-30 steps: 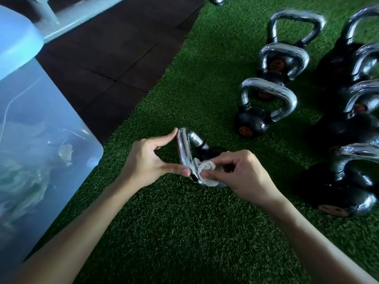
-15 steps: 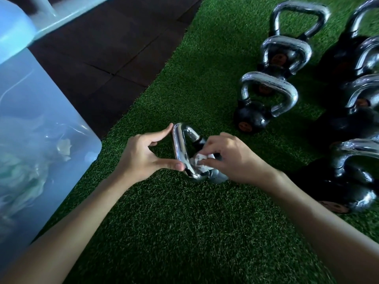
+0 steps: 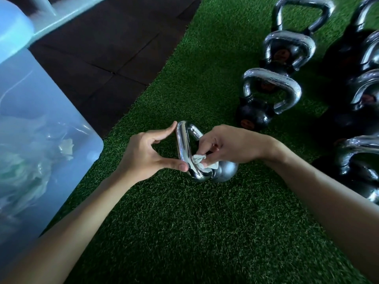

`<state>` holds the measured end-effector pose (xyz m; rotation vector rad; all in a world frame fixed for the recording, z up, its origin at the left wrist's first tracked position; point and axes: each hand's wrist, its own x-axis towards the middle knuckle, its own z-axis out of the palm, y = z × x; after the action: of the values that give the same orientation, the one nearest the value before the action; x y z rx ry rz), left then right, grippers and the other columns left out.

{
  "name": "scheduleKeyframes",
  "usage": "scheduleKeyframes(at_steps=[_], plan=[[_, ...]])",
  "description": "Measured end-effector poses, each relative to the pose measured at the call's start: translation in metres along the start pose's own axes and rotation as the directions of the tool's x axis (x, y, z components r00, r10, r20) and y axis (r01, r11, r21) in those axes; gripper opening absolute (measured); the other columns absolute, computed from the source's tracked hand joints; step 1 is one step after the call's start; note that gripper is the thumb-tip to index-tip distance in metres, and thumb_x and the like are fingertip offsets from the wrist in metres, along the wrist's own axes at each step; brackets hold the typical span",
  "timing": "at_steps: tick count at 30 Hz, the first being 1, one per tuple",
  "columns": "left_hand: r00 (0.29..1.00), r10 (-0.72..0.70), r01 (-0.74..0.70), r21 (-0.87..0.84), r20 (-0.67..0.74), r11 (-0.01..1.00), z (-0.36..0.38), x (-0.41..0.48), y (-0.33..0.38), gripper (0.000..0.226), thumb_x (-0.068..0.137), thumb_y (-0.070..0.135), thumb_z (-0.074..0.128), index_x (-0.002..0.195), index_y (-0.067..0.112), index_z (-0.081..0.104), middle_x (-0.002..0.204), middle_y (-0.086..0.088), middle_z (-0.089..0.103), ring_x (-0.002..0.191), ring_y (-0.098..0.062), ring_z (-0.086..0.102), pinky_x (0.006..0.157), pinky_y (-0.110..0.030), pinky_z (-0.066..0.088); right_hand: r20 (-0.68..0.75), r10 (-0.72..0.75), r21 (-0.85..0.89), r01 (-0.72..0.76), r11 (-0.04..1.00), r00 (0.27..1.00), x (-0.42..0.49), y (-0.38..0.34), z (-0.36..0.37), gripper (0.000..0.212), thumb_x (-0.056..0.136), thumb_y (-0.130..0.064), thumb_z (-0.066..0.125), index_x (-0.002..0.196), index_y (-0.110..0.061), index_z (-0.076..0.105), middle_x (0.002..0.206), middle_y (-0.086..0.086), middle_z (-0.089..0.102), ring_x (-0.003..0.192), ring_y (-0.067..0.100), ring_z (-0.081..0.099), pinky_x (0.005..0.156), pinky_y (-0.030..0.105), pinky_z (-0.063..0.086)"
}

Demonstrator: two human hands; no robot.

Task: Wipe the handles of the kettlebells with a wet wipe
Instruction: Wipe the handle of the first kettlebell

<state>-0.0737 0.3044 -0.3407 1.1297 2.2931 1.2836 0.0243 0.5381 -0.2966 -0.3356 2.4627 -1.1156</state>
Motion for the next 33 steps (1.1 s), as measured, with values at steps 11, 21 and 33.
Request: scheduleKeyframes(at_steps=[11, 21, 33], plan=[[0.999, 0.029, -0.03, 0.047, 0.019, 0.998, -0.004, -0.005, -0.002, 0.121, 0.052, 0.081, 0.074, 0.145, 0.008, 0.05, 0.146, -0.004, 0.052, 0.136, -0.003, 0.05, 0.109, -0.023, 0.046, -0.164, 0.08, 0.218, -0.043, 0.975, 0.983, 0.005, 0.01, 0.02, 0.012, 0.083, -0.014, 0.08, 0.092, -0.022, 0.08, 0.089, -0.008, 0.075, 0.078, 0.007, 0.068, 0.068, 0.018, 0.047], [1.0, 0.028, -0.029, 0.074, 0.012, 0.997, -0.002, 0.002, 0.004, 0.123, 0.053, 0.086, 0.069, 0.146, 0.009, 0.049, 0.146, 0.001, 0.049, 0.135, 0.005, 0.047, 0.107, -0.019, 0.046, -0.665, 0.105, 0.13, -0.024, 0.991, 0.739, 0.003, 0.012, 0.053, 0.015, 0.081, -0.018, 0.082, 0.096, -0.017, 0.081, 0.089, -0.008, 0.075, 0.076, -0.011, 0.059, 0.068, 0.004, 0.04], [1.0, -0.006, 0.006, 0.093, 0.008, 0.996, -0.004, 0.001, 0.002, 0.122, 0.05, 0.087, 0.07, 0.146, 0.013, 0.051, 0.146, 0.001, 0.053, 0.134, 0.004, 0.049, 0.105, -0.016, 0.046, -0.751, 0.066, 0.057, -0.036, 0.998, 0.657, 0.021, 0.011, 0.051, 0.018, 0.079, -0.018, 0.083, 0.097, -0.017, 0.081, 0.088, -0.01, 0.073, 0.075, -0.015, 0.056, 0.067, 0.003, 0.038]])
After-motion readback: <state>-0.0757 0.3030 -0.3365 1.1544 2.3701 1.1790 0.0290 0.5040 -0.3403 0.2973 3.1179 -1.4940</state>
